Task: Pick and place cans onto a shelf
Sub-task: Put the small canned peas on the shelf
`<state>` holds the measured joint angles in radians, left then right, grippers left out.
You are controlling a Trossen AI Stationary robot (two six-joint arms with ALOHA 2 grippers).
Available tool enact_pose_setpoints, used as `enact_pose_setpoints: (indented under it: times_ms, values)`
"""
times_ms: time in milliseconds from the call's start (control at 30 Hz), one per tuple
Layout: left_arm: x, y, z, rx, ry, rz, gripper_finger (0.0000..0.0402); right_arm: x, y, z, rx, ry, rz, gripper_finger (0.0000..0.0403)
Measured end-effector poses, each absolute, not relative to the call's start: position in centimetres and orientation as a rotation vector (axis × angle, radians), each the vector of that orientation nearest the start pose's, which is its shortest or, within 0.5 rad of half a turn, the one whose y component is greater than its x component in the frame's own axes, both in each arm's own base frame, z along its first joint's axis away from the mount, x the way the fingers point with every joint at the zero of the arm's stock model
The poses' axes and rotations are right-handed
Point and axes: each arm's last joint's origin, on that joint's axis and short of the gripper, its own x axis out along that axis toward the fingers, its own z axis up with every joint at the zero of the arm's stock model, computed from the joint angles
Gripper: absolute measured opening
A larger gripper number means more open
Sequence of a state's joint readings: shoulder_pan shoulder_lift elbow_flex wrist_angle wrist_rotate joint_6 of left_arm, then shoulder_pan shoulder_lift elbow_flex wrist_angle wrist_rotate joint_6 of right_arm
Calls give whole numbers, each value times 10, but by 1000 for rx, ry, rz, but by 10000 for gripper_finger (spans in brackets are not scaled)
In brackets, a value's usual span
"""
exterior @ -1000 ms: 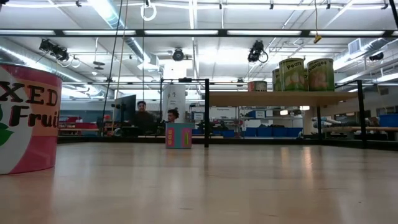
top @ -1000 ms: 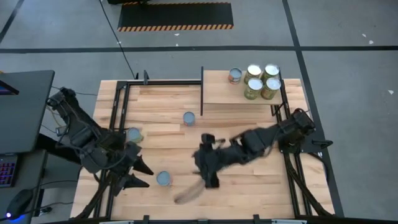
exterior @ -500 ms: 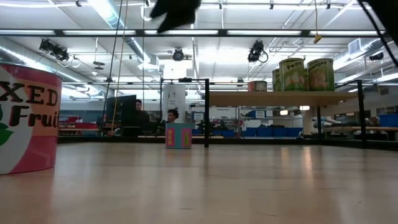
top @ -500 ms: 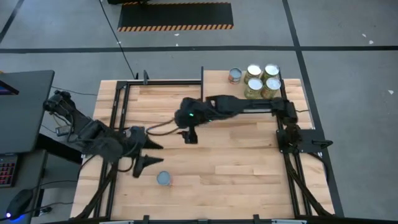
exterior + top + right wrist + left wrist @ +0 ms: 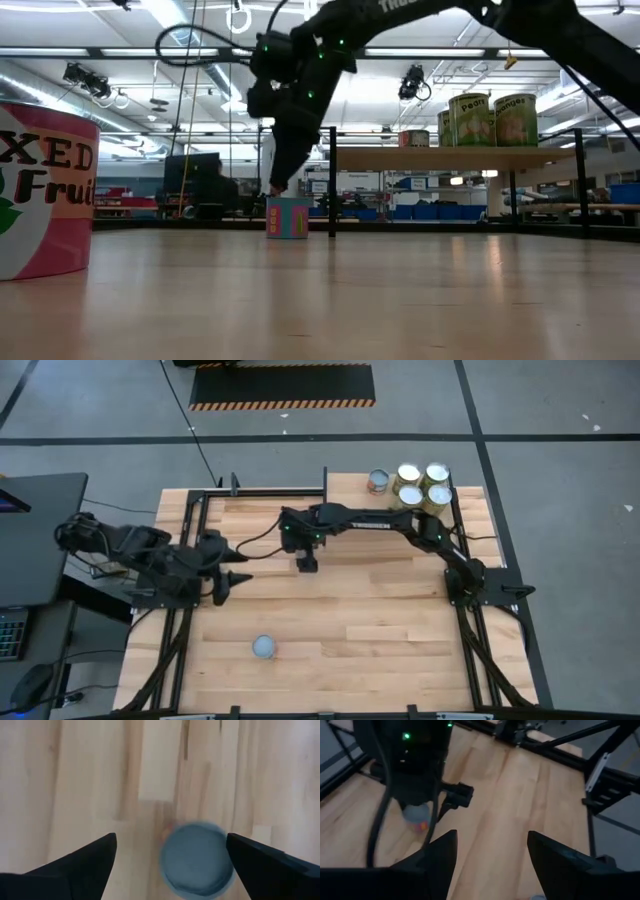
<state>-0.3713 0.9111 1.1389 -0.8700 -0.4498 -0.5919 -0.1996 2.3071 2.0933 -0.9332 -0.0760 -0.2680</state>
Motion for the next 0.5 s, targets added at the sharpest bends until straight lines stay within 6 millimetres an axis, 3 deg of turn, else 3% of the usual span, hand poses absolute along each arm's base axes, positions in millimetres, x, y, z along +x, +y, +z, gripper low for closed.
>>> enact_pose_setpoints:
  times_ms: [500]
  values:
    - [155,-30,368,-279,579,285,247,483,-117,201,-69,1136,28,378]
